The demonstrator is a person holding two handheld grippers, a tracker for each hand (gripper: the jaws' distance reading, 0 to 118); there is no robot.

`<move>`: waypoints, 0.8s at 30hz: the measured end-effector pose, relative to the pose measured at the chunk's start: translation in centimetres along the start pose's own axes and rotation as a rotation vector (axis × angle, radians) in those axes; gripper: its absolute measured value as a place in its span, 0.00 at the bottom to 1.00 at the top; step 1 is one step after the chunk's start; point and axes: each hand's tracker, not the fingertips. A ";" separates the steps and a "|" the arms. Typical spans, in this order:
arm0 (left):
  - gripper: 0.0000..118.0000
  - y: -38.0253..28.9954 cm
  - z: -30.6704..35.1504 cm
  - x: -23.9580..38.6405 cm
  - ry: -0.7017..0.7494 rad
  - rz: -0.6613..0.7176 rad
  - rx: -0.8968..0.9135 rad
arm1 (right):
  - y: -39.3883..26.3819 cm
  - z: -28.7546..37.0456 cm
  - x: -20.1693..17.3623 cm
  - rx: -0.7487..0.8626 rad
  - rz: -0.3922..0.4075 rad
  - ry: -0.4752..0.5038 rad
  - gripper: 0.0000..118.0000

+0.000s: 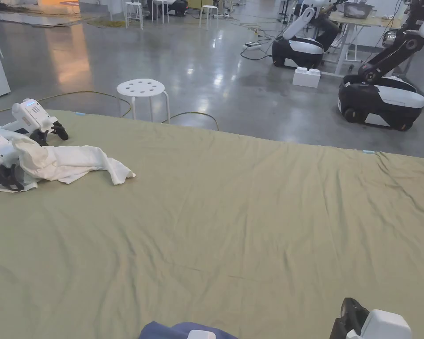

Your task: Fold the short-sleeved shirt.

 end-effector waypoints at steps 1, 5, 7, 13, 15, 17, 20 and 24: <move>0.00 -0.1 0.0 0.1 0.005 0.001 0.010 | 0.0 0.0 0.0 0.000 0.000 0.000 0.00; 0.00 0.1 1.1 0.9 0.022 -0.034 0.009 | 0.1 0.0 -0.4 0.004 0.003 0.007 0.00; 0.00 0.7 2.5 1.2 0.019 -0.046 0.020 | 0.3 0.1 -0.7 0.010 0.003 0.014 0.00; 0.00 3.5 8.9 1.7 0.049 -0.141 0.298 | 1.8 -0.2 -1.6 0.053 0.007 0.025 0.00; 0.00 4.3 11.0 1.9 0.143 -0.202 0.442 | 2.6 -0.3 -1.9 0.076 0.012 0.028 0.00; 0.00 5.0 12.8 1.9 0.252 -0.251 0.584 | 3.5 -0.3 -2.3 0.101 0.017 0.030 0.00; 0.00 5.9 15.2 1.5 0.357 -0.275 0.762 | 4.9 -0.1 -2.7 0.148 0.025 0.025 0.00; 0.00 6.7 17.5 0.9 0.535 -0.317 0.918 | 6.4 0.3 -3.1 0.220 0.037 0.006 0.00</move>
